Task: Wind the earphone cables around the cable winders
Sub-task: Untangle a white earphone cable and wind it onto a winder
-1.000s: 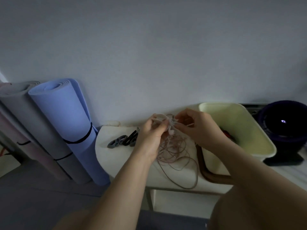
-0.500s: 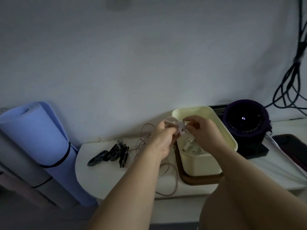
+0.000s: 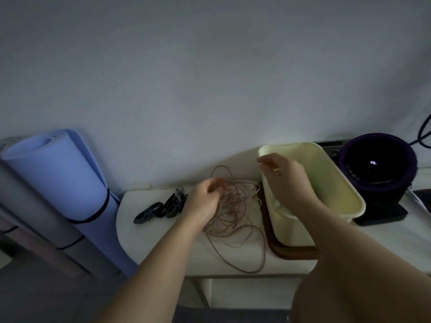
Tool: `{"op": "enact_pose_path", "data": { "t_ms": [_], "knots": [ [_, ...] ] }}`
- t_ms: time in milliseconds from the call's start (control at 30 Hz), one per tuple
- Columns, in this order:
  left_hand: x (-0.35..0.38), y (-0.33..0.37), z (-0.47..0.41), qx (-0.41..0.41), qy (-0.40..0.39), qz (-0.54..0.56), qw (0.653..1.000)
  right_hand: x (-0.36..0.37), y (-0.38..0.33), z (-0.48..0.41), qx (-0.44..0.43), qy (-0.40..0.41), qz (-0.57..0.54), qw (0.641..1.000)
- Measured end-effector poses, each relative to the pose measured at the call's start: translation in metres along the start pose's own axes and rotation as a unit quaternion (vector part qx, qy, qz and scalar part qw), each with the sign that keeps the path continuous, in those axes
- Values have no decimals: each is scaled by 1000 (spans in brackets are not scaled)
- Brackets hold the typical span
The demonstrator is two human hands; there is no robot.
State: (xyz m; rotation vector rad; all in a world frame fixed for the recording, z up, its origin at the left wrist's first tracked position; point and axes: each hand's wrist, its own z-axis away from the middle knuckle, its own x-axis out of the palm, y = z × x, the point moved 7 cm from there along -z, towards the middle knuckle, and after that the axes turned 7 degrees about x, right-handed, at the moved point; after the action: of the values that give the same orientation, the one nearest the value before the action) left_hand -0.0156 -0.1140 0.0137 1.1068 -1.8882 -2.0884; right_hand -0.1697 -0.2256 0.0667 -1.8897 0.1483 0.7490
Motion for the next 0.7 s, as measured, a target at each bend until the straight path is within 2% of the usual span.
{"op": "enact_pose_path", "data": {
  "t_ms": [133, 200, 300, 500, 633, 700],
  "knots": [
    [-35, -32, 7, -11, 24, -20, 999, 62, -23, 9, -54, -157, 69, 984],
    [-48, -49, 10, -18, 20, -36, 999, 95, -24, 13, -69, -238, 135, 959],
    [-56, -74, 12, -17, 3, -63, 998, 132, -21, 14, -83, -311, 241, 915],
    [-49, -104, 8, -17, -23, -133, 991, 178, -17, 7, -93, -366, 348, 858],
    [-37, -108, 1, 13, -56, -199, 978, 191, -13, -7, -98, -346, 341, 868],
    [-29, -112, -1, 8, -82, -222, 971, 195, -8, -12, -89, -363, 346, 861]
  ]
}}
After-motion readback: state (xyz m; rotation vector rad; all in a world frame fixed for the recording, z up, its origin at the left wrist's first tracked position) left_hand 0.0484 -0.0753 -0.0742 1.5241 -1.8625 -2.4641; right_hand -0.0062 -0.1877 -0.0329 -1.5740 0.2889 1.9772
